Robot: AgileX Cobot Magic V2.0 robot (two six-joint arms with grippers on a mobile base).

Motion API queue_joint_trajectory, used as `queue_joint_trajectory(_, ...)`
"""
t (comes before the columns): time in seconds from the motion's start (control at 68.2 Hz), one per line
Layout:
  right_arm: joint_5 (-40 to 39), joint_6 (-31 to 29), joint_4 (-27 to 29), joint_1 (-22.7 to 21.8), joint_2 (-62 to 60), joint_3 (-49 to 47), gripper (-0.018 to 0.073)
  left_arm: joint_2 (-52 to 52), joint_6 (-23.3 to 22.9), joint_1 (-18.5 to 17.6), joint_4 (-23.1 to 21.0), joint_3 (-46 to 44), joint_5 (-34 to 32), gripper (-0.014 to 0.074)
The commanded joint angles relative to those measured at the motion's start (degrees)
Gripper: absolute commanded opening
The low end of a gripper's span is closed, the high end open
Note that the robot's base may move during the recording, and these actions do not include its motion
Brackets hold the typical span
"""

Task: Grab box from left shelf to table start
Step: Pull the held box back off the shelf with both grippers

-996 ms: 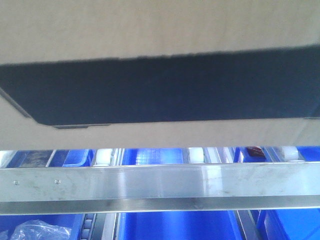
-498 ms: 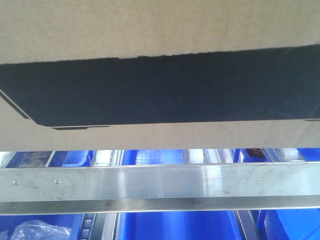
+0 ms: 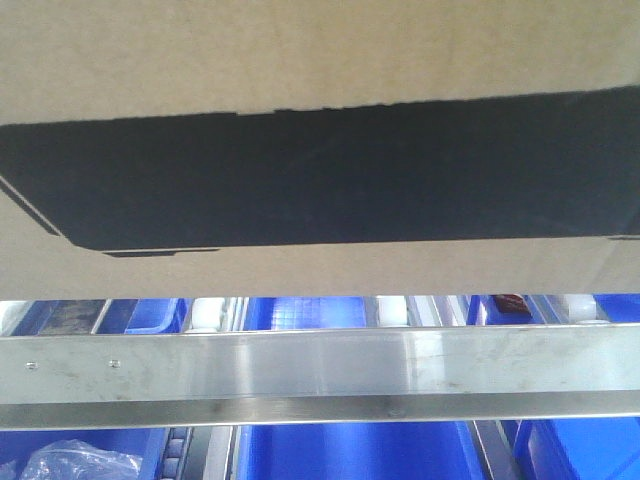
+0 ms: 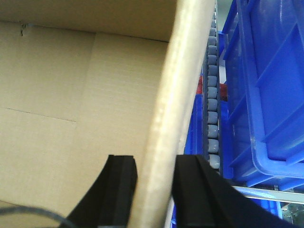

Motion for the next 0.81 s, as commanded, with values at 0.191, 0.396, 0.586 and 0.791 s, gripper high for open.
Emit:
queue_joint_trajectory(0.191,-6.97,-1.06,2.4,-0.01,0.42,-1.94,0.0056,-0.85,-0.14,-0.92,-0.78,-2.26,-12.99,-0.0092)
queue_joint_trajectory(0.396,-6.97,-1.06,2.4,-0.01,0.42,-1.94,0.0056,-0.85,-0.14,-0.92,-0.78,-2.26,-12.99,-0.0092)
queue_joint_trajectory(0.586,-6.97,-1.06,2.4,-0.01,0.42,-1.94,0.0056,-0.76,-0.14,-0.92,-0.78,-2.26,-12.99,-0.0092)
queue_joint_trajectory(0.791,-6.97,-1.06,2.4,-0.01,0.42,-1.94,0.0056,-0.76,-0.14,-0.92,-0.78,-2.26,-12.99,-0.0092)
